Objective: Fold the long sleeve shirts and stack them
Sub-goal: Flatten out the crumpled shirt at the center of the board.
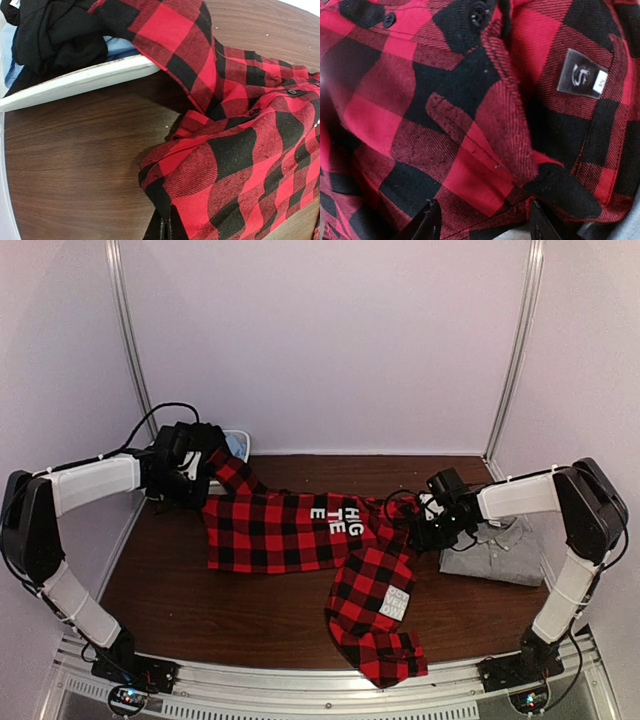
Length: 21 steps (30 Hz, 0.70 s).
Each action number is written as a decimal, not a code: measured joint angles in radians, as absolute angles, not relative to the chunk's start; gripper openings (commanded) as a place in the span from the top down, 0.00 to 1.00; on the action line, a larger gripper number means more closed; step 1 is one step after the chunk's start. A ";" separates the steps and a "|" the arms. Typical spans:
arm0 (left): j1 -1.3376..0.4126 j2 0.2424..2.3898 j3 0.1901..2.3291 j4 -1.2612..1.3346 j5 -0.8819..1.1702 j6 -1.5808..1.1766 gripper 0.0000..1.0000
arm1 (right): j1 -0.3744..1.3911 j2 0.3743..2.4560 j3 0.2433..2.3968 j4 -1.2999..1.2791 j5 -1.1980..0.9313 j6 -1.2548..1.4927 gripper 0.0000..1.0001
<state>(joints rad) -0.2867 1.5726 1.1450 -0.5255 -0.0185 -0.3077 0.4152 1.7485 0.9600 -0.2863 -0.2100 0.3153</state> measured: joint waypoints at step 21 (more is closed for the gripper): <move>-0.276 1.569 1.188 -0.575 -0.070 -0.281 0.39 | 0.585 1.514 0.943 -0.310 -0.100 0.236 0.35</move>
<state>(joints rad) -0.2756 1.5688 1.1881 -0.5755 -0.0704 -0.2806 0.5846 1.5139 0.9432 -0.3099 -0.0998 0.2356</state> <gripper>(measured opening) 0.514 0.654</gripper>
